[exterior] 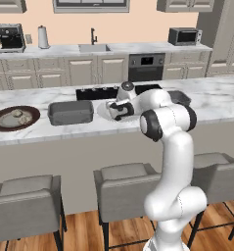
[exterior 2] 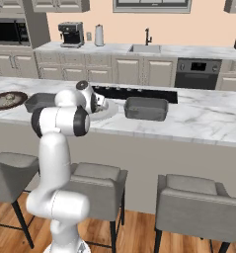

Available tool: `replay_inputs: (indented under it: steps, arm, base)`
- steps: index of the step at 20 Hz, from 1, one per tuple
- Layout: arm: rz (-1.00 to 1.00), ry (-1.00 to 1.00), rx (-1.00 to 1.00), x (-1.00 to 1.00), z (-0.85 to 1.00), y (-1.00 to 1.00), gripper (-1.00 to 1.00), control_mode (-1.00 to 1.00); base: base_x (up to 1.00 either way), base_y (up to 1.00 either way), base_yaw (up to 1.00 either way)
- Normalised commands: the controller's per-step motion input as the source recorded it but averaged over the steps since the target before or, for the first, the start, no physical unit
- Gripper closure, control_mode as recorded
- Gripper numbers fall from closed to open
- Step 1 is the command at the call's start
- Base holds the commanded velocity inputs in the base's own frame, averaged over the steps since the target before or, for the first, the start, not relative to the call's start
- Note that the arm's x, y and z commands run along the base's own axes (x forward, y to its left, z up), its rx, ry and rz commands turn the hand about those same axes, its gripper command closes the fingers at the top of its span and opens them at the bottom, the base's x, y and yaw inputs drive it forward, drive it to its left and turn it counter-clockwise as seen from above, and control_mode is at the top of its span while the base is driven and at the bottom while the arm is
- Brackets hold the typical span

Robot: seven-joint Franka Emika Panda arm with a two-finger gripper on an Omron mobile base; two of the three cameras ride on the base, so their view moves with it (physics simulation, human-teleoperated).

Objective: Place two dumplings into each of the tupperware containers and then place the containers in the fridge.

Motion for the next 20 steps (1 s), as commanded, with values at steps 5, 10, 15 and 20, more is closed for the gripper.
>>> replay_inputs:
  steps: [5, 10, 15, 20]
  arm:
    - [0.00, 0.05, 0.00, -0.03, -0.22, 0.00, 1.00, -1.00]
    - [0.00, 0.00, 0.01, 0.00, 0.39, -0.34, 1.00, -1.00]
    - [0.00, 0.00, 0.01, -0.36, 0.41, -1.00, 1.00, -1.00]
    - [-0.04, 0.01, 0.00, -0.08, 0.16, -0.86, 1.00, -1.00]
  base:
    - [0.00, 0.00, 0.00]
    - [0.00, 0.00, 0.00]
    - [0.00, 0.00, 0.00]
    - [0.00, 0.00, 0.00]
